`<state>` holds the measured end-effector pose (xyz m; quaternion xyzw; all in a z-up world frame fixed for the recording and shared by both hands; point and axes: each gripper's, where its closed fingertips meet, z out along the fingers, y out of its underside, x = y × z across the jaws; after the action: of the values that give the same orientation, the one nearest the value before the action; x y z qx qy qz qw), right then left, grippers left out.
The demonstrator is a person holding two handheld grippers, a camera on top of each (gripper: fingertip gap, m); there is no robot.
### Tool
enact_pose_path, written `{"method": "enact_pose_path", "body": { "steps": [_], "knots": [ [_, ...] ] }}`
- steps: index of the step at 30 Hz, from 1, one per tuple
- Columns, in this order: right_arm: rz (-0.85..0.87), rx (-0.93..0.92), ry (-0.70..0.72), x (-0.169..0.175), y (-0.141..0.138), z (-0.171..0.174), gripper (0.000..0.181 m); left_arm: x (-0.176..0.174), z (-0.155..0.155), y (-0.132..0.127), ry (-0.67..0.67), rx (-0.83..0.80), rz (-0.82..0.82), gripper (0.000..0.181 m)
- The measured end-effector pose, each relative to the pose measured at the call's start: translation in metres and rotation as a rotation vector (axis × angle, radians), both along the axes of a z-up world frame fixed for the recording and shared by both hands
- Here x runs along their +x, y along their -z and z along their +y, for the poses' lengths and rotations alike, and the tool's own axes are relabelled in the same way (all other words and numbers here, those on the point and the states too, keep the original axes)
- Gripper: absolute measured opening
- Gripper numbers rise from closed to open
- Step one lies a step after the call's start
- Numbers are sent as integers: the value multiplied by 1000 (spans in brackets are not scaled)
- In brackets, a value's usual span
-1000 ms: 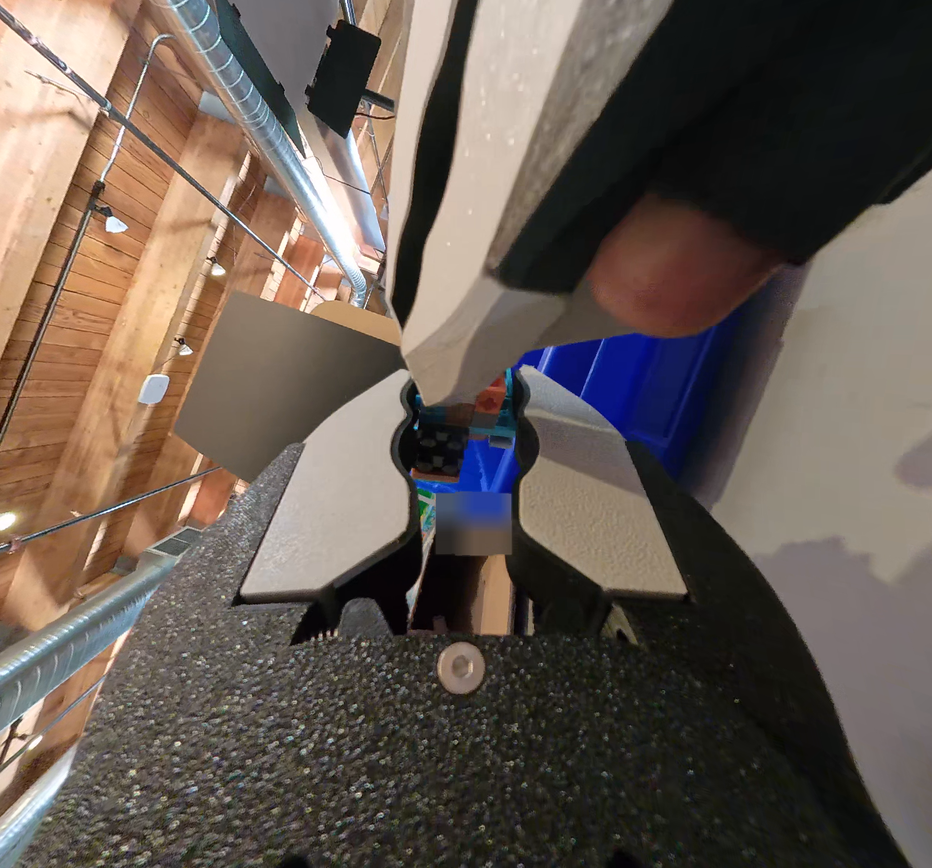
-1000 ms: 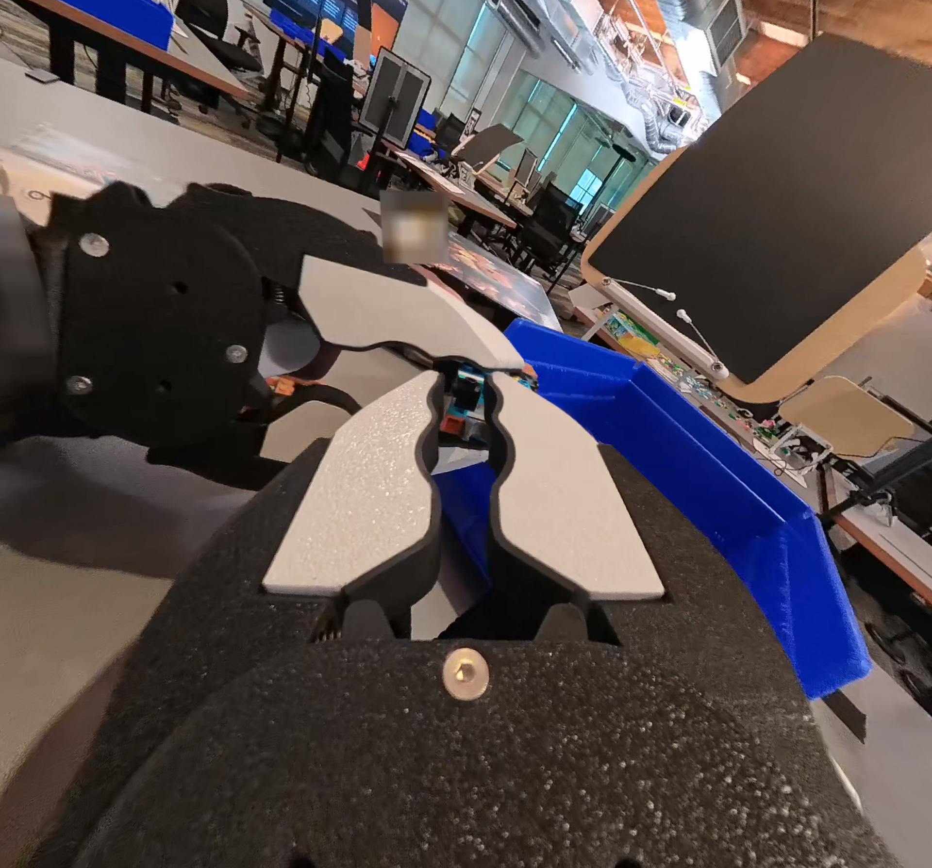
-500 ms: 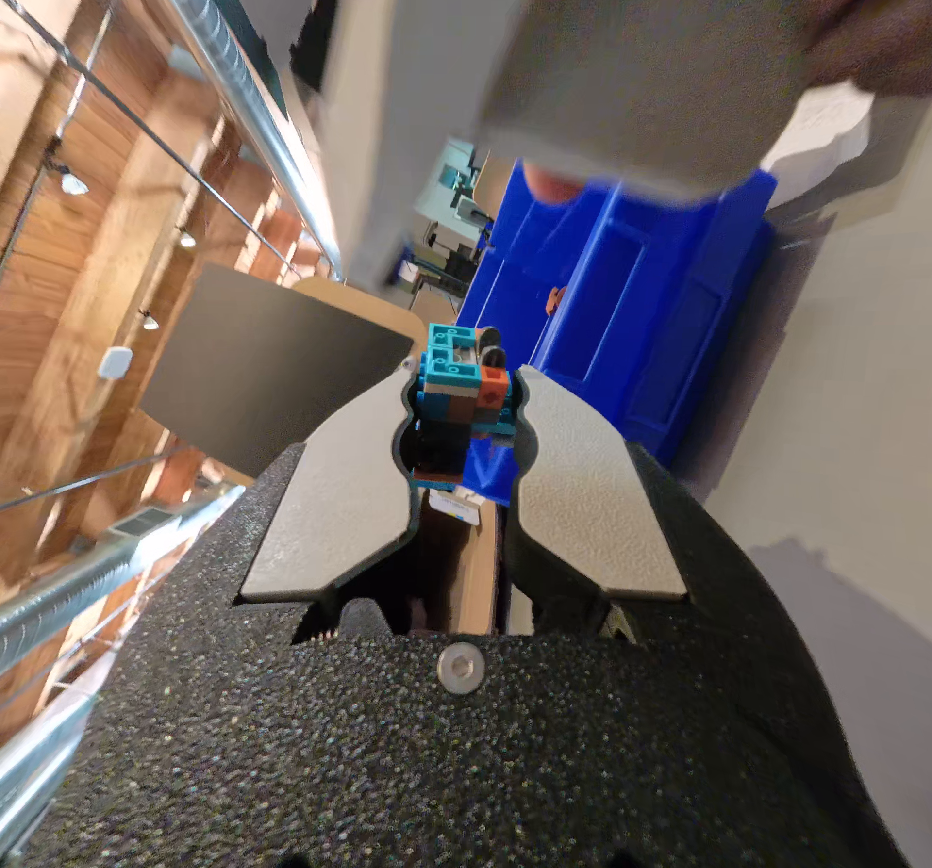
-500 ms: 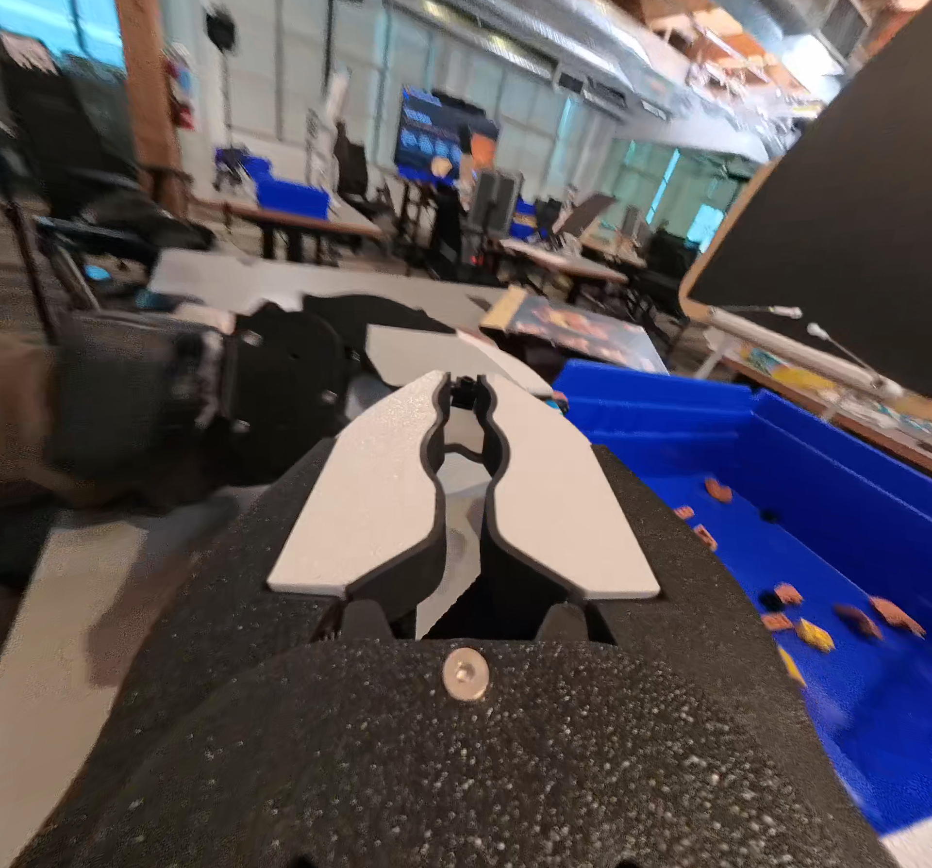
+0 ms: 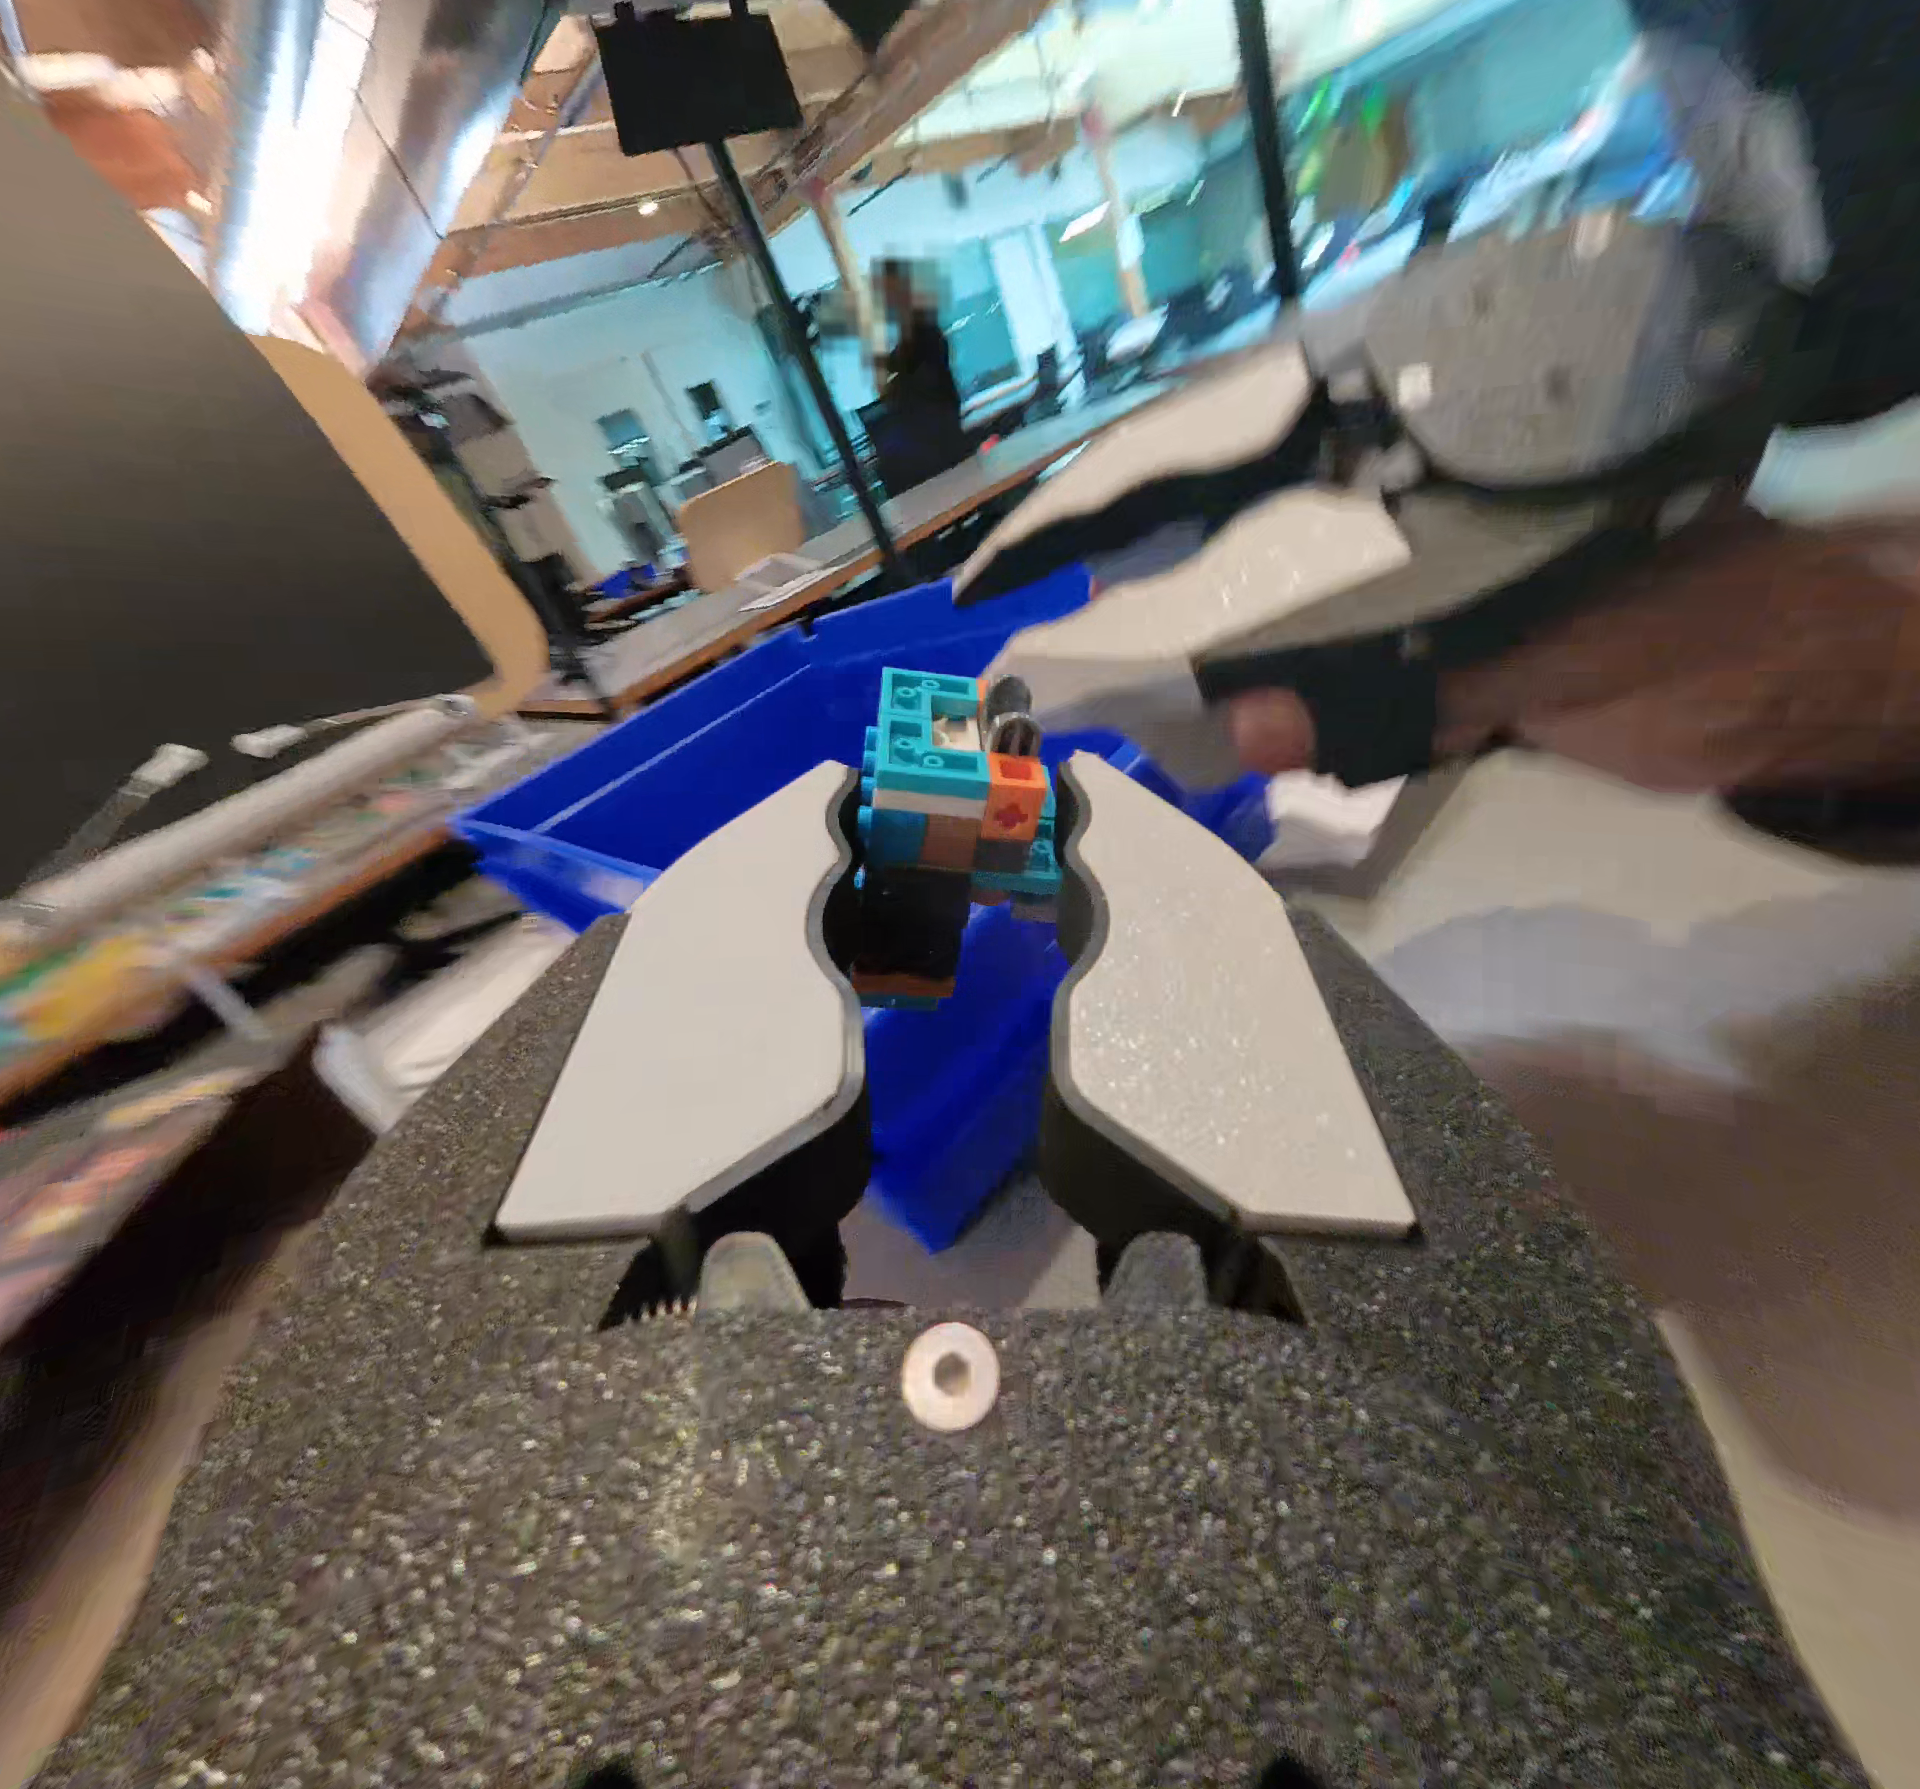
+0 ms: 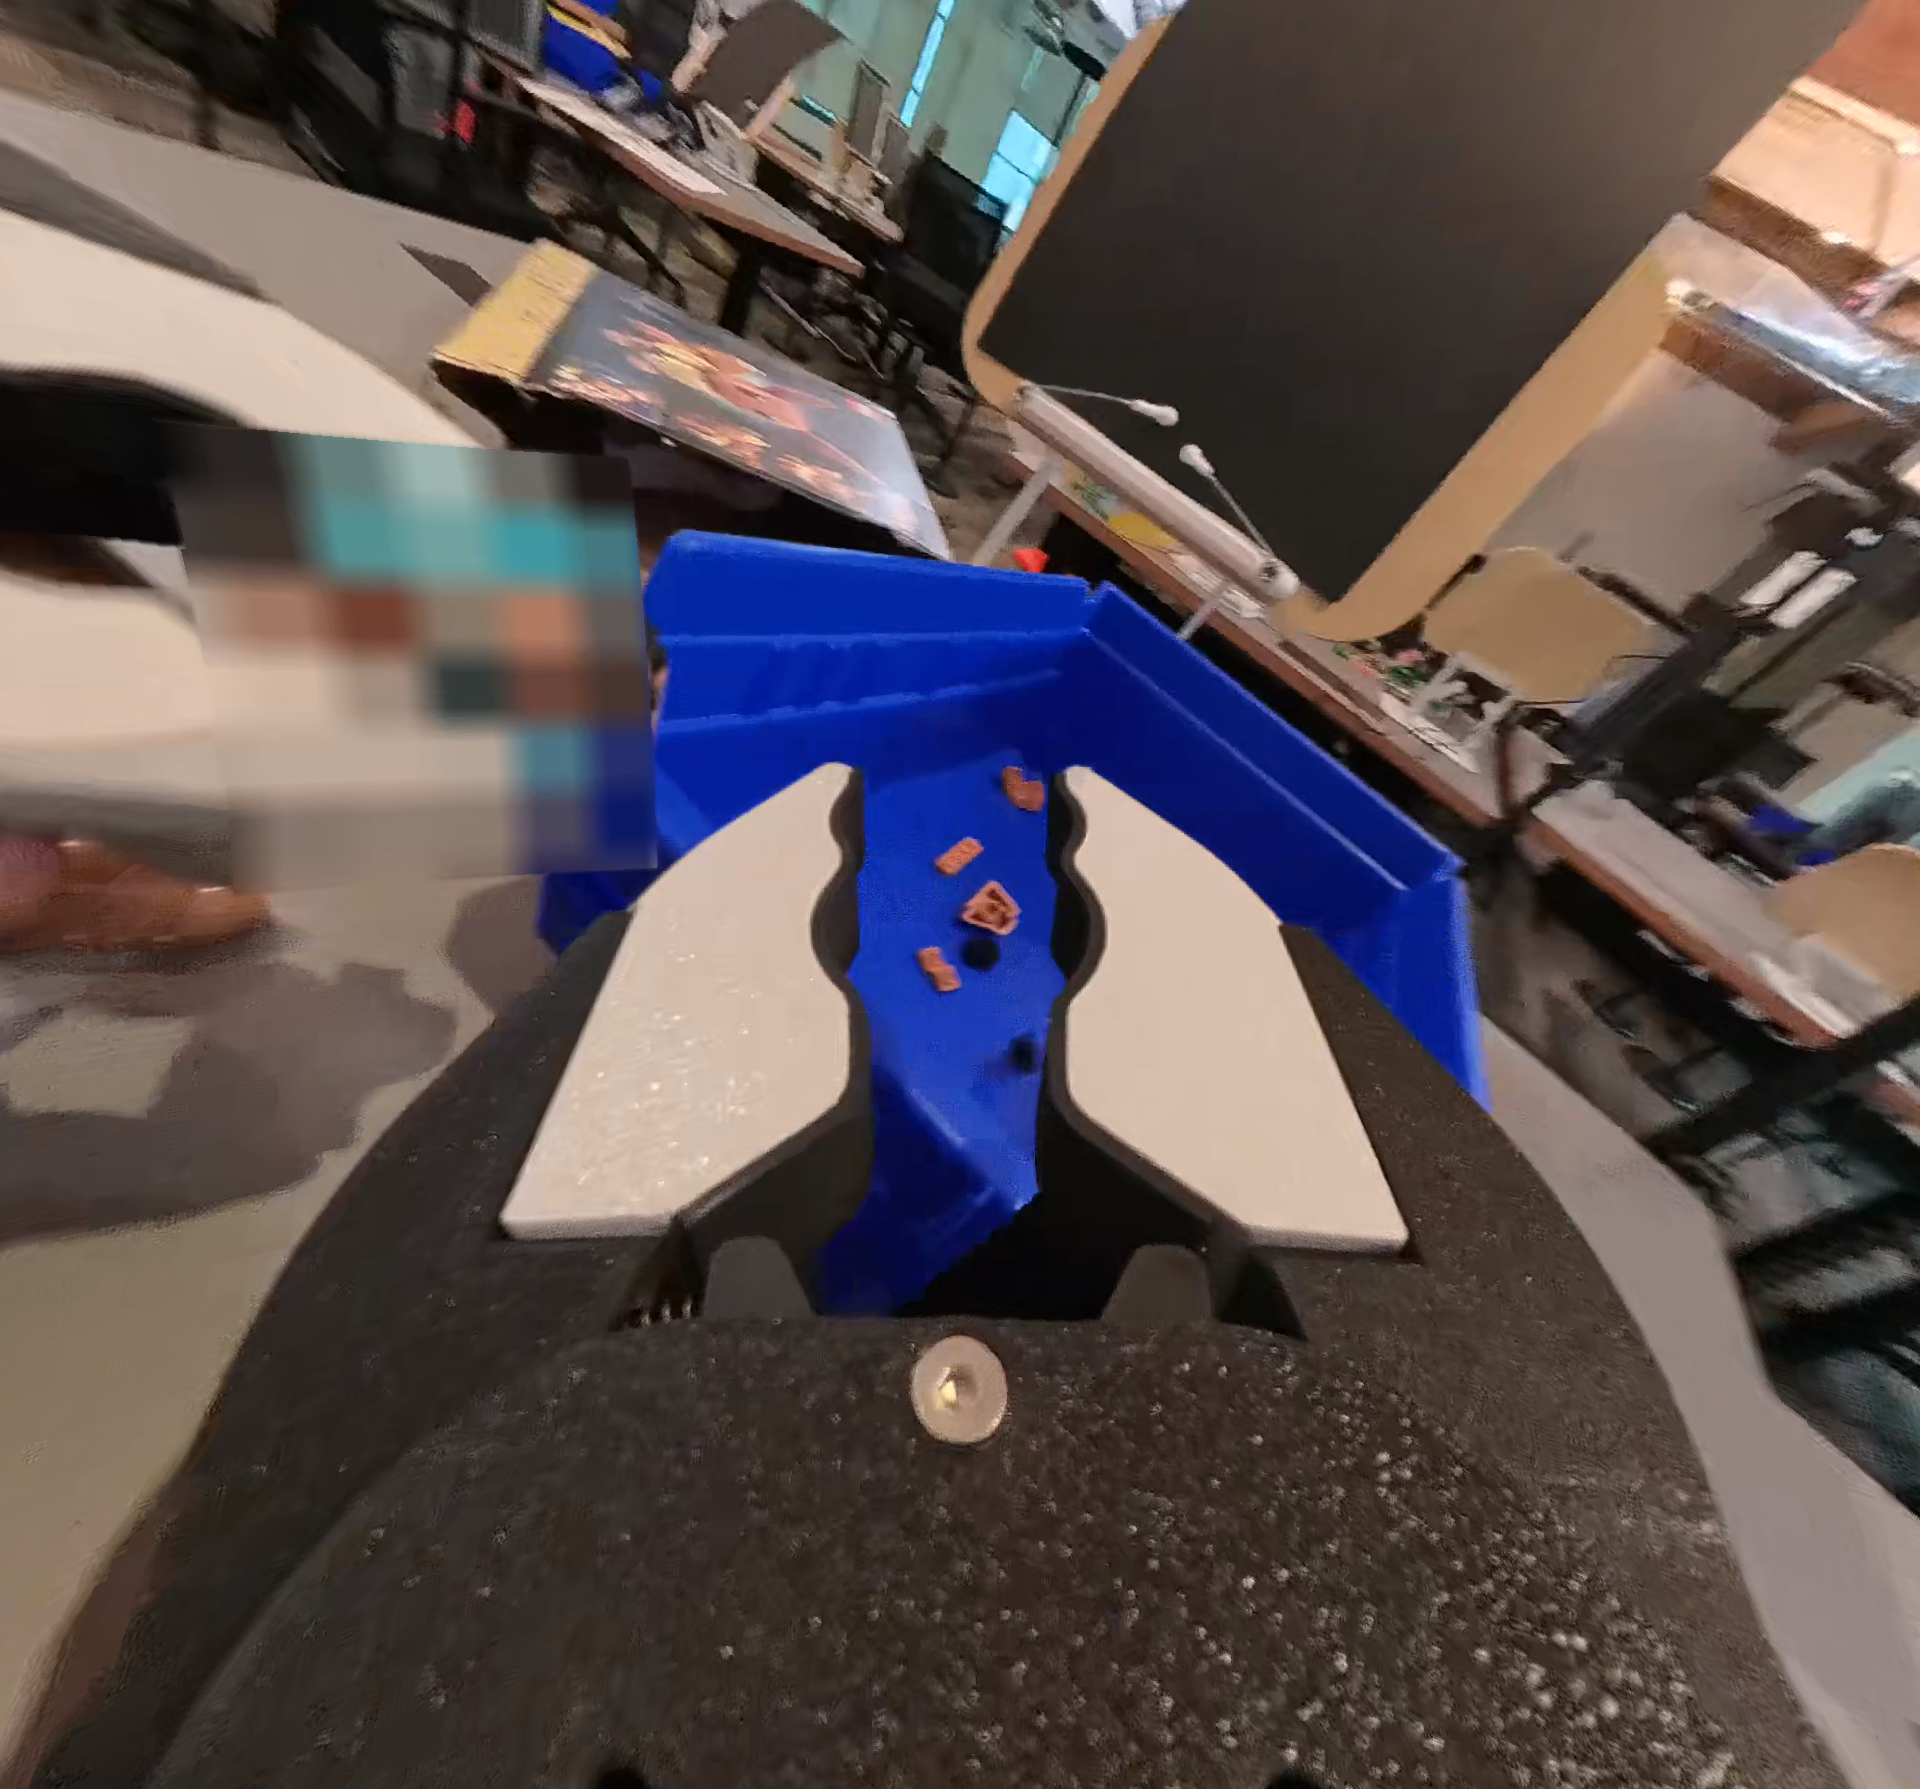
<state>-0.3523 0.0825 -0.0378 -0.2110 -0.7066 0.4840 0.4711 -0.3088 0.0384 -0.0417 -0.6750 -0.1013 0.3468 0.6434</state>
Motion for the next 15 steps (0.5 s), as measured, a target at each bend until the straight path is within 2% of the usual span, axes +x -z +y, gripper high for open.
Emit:
{"method": "enact_pose_path", "body": {
  "steps": [4, 9, 12, 15],
  "knots": [
    [-23, -107, -191, 28, 3, -17, 33, 16, -6, -25, 317, 354, -244, 35],
    [-151, -313, -466, 59, -1, -40, 33, 27, -34, -54, 653, 750, -419, 35],
    [-172, -373, -568, 72, -6, -50, 33, 27, -43, -59, 792, 886, -527, 35],
    [-188, -426, -631, 81, -11, -56, 33, 31, -39, -57, 835, 888, -547, 35]
  ]
}}
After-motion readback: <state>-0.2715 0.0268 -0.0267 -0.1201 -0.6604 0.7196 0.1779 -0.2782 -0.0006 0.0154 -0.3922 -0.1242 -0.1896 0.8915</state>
